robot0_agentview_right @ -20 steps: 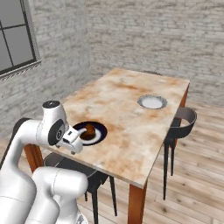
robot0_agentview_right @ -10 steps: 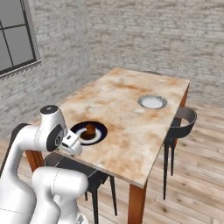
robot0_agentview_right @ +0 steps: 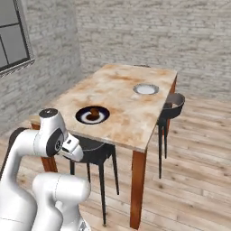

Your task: Take the chicken drumsticks from the pan and place one on each plate on the dining counter.

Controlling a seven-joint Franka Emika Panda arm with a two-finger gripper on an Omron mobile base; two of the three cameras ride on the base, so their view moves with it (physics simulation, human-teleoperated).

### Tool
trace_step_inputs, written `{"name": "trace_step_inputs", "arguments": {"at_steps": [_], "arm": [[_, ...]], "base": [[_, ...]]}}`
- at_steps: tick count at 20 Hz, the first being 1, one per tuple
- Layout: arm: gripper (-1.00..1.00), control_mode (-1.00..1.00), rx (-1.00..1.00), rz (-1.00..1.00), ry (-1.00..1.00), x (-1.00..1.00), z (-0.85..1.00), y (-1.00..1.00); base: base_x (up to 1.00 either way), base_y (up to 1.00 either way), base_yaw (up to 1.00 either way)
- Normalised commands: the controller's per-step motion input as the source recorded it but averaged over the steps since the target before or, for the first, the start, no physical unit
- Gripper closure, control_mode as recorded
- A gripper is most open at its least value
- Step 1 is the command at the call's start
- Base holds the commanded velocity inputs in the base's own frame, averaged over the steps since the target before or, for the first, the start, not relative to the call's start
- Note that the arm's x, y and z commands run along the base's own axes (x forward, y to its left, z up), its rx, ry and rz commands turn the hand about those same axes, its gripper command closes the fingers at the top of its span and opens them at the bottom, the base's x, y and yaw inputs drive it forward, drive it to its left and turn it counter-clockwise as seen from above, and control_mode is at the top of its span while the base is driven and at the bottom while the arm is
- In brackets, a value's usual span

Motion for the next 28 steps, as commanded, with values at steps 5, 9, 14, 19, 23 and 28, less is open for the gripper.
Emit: {"name": "trace_step_inputs", "arguments": {"at_steps": [5, 9, 14, 19, 23, 28], "arm": [[-1.00, 1.00, 0.00, 0.00, 0.00, 0.00, 0.00, 0.00], [-1.00, 1.00, 0.00, 0.00, 0.00, 0.00, 0.00, 0.00], [-1.00, 1.00, 0.00, 0.00, 0.00, 0.00, 0.00, 0.00], [-1.00, 1.00, 0.00, 0.00, 0.00, 0.00, 0.00, 0.00], [-1.00, 1.00, 0.00, 0.00, 0.00, 0.00, 0.00, 0.00], [-1.00, 1.00, 0.00, 0.00, 0.00, 0.00, 0.00, 0.00]], "base": [[-0.21, 0.07, -0.89], [0.00, 0.11, -1.00], [0.00, 0.07, -1.00], [0.00, 0.03, -1.00], [0.00, -0.02, -1.00], [0.00, -0.17, -0.98]]}}
